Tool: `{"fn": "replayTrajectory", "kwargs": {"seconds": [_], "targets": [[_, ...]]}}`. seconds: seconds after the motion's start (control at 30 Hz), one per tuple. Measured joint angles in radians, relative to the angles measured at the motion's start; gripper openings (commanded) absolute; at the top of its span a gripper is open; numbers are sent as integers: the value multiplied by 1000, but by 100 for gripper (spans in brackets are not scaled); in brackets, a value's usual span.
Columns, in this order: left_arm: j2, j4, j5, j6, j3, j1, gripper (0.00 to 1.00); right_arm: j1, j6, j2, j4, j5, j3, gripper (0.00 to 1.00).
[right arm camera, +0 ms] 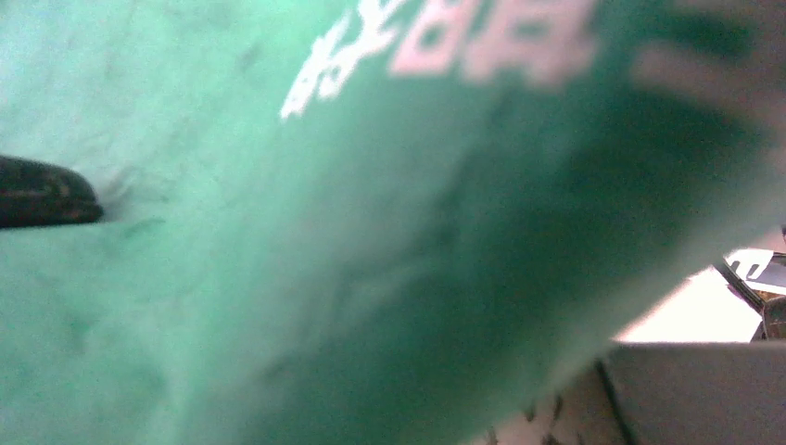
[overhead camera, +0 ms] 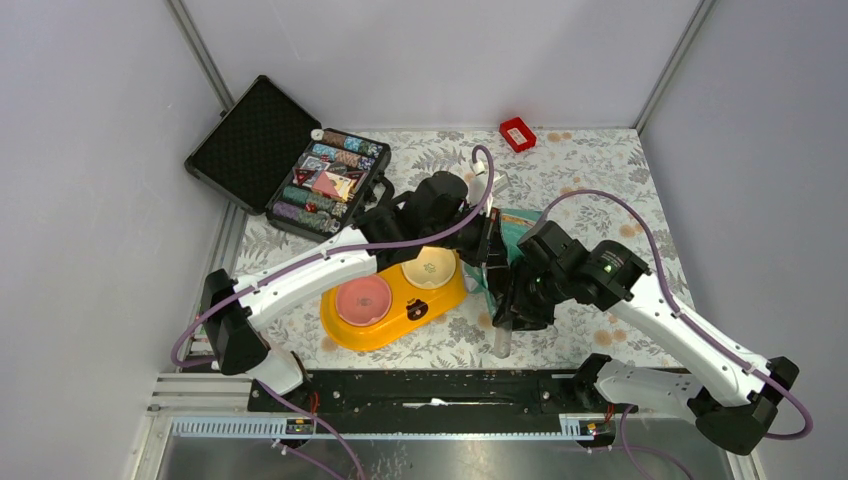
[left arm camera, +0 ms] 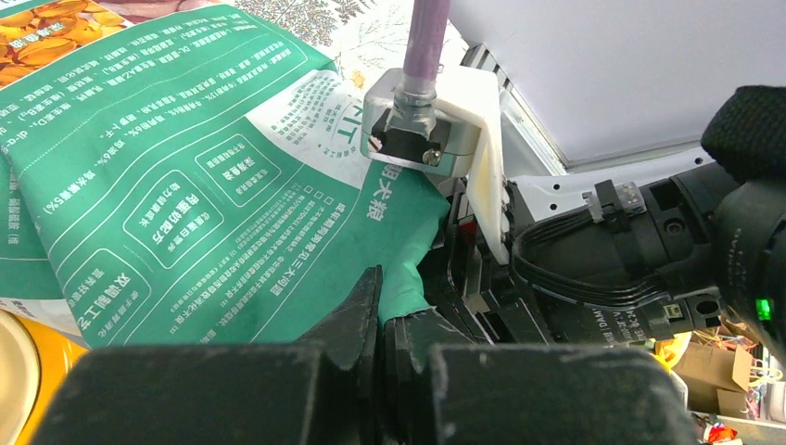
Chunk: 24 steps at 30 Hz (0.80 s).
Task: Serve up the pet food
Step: Collect the pet food from the pet food bag.
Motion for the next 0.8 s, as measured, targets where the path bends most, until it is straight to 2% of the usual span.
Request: {"fn": "replayTrajectory", "kwargs": {"seconds": [0.07,0.17,0.23,0.33,0.37,0.5,0.8], "targets": [[0,-6,0,0,2,1,0,3,9,3,2,8,0,50],[0,-12,0,0,2,2,0,8,18,5,7,15,0,47],[0,-12,0,0,2,2,0,14,22,8,9,23,0,32],[0,-9,0,0,2,2,0,24,28,16,6,38,-1,2],[0,-10,0,0,2,2,0,26,27,17,6,41,-1,0],[0,-10,0,0,2,3,0,31,13,26,-24,66,20,0],[0,64,-2,-3,4,4,0,33,-127,155,-246,171,248,0]]}}
